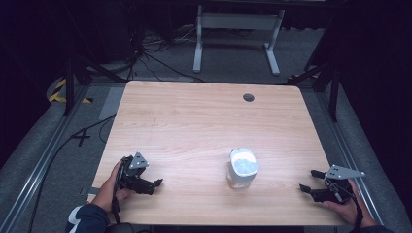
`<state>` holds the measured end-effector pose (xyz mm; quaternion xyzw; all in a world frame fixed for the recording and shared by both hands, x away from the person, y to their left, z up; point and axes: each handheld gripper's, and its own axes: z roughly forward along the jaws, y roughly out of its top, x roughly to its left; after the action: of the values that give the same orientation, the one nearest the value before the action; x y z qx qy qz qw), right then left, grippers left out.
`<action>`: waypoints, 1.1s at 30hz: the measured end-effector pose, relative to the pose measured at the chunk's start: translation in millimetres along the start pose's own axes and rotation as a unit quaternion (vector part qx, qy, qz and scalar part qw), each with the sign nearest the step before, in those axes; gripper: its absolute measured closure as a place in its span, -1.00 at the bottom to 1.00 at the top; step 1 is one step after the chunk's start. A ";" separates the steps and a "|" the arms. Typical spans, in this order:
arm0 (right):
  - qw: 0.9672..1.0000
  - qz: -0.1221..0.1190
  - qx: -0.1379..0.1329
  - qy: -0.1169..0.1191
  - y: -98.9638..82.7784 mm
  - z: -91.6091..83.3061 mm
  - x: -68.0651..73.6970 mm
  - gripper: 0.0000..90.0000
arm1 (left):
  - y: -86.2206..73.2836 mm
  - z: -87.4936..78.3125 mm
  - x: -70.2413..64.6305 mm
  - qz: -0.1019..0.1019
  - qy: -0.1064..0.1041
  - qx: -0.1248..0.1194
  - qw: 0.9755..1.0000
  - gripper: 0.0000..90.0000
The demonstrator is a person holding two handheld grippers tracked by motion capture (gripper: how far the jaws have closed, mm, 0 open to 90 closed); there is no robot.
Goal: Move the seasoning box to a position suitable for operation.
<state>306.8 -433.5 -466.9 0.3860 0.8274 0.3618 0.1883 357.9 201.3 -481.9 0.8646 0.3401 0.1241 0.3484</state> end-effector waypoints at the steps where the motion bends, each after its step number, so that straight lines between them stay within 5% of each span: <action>1: 1.000 0.000 0.000 0.000 0.0 0.0 0.0 -0.52 | 0.8 -0.3 1.3 0.009 -0.004 0.004 1.000 -1.00; 17: 1.000 0.000 0.000 -0.001 0.6 0.7 0.4 -0.52 | 6.2 4.3 4.5 0.027 -0.018 0.004 0.999 -1.00; 20: 1.000 0.000 0.000 -0.001 0.5 0.7 0.3 -0.52 | 12.4 4.1 3.7 0.026 -0.020 0.025 0.999 -0.98; 23: 1.000 0.000 0.000 -0.001 0.6 0.7 0.3 -0.52 | 21.6 2.6 2.8 0.040 -0.018 0.025 0.999 -0.49; 27: 1.000 0.000 0.000 -0.001 0.6 0.7 0.3 -0.52 | 33.3 8.3 -0.1 0.053 -0.046 0.013 0.997 -0.29; 33: 1.000 0.000 0.000 -0.001 0.6 0.7 0.3 -0.52 | 62.1 12.0 -9.0 0.079 -0.053 -0.012 0.995 0.00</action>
<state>307.3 -432.7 -466.9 0.3863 0.8272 0.3616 0.1892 387.8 156.4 -447.8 0.8899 0.2505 0.1089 0.3652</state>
